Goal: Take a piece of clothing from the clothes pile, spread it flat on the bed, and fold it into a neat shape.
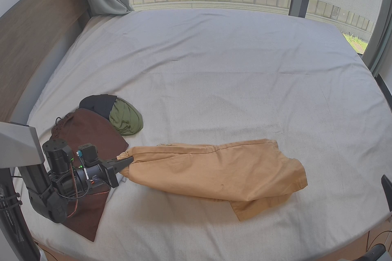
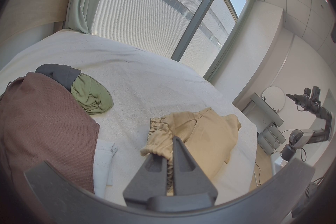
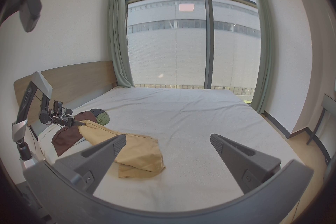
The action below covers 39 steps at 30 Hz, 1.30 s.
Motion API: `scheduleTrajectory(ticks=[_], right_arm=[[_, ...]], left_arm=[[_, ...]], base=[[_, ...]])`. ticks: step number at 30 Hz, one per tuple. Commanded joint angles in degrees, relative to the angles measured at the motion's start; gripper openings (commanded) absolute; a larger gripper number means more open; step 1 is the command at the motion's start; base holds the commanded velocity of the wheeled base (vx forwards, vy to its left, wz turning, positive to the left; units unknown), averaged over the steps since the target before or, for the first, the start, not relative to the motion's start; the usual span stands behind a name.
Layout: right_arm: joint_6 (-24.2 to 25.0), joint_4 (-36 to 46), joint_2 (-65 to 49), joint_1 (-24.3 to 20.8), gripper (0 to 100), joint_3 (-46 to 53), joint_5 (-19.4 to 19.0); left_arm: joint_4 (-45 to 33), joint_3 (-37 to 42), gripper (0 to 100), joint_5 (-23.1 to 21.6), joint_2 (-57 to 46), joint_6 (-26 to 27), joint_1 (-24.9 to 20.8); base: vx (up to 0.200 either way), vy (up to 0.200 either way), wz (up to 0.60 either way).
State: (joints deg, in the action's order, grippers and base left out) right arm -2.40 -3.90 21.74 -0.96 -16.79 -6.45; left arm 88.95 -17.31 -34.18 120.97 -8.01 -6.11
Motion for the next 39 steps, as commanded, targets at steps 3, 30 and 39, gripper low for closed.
scheduleTrajectory(ticks=[3, 30, 39], right_arm=[[-0.06, -0.41, 16.32, -0.44, 100, -8.61, -2.78], [11.19, -17.37, 52.62, -4.49, 100, -11.78, -21.5], [17.96, -28.53, 65.45, -5.01, 100, -11.6, -21.76]], left_arm=[[0.08, -0.27, 0, -0.01, 0.23, 0.01, -0.04], [0.08, -2.11, 0, 0.7, 0.94, 0.27, -0.92], [0.08, -3.26, 0, 1.31, 2.52, 0.36, -0.84]], base=[[0.0, 0.0, 0.0], [0.0, 0.0, 0.0], [0.0, 0.0, 0.0]])
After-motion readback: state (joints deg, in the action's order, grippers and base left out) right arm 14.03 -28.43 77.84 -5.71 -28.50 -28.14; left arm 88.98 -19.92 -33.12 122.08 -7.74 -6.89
